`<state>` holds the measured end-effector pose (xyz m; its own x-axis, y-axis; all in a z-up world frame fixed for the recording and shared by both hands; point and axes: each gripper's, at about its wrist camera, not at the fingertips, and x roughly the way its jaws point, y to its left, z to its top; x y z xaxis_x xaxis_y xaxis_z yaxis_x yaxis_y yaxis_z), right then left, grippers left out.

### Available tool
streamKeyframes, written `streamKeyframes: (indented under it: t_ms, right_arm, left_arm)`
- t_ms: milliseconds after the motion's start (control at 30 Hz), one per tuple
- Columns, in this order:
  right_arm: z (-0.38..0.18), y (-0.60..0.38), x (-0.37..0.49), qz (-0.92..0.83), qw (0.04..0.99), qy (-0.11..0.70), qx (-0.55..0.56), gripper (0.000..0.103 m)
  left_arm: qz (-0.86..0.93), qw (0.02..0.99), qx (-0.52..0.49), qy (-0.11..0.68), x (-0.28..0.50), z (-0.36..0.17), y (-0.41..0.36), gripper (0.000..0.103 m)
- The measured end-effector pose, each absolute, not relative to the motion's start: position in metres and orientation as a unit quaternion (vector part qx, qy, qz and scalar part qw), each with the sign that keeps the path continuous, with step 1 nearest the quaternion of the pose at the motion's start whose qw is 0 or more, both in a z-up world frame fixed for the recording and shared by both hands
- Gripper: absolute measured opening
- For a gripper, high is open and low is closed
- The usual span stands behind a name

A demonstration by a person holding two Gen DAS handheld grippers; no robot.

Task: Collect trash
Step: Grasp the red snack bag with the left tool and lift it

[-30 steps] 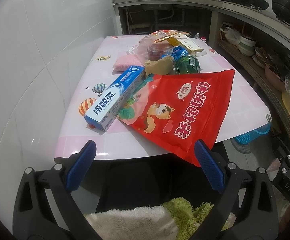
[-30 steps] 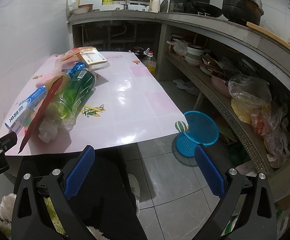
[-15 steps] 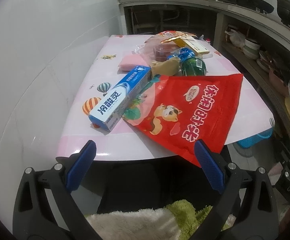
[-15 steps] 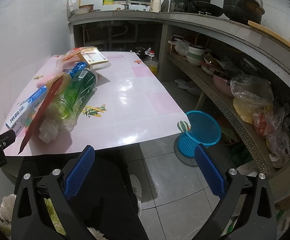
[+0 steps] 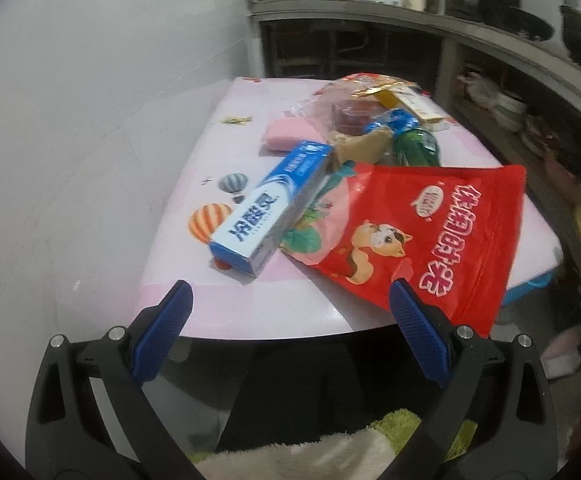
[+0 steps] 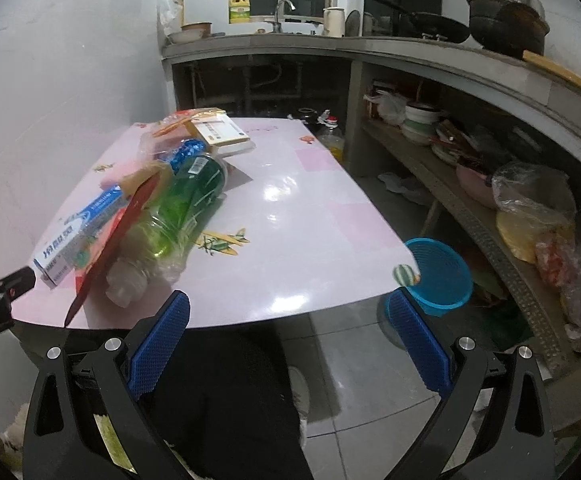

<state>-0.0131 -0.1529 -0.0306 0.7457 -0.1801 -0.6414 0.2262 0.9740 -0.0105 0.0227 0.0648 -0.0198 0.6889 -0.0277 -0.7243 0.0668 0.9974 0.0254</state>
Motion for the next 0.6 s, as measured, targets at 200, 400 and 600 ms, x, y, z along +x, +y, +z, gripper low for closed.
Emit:
streamKeyframes:
  t_ms: [200, 400, 600]
  right_arm:
    - [-0.038, -0.159, 0.004, -0.084, 0.933, 0.346, 0.057, 0.097]
    - [-0.044, -0.155, 0.017, -0.063, 0.932, 0.351, 0.065, 0.097]
    - [-0.055, -0.158, 0.027, -0.06, 0.925, 0.369, 0.07, 0.097]
  left_arm:
    - [-0.161, 0.911, -0.054, 0.376, 0.016, -0.032, 0.075, 0.095]
    - [-0.228, 0.864, -0.15, 0.423, 0.036, -0.052, 0.075, 0.095]
    - [-0.265, 0.802, -0.289, 0.451, 0.057, -0.08, 0.089, 0.083]
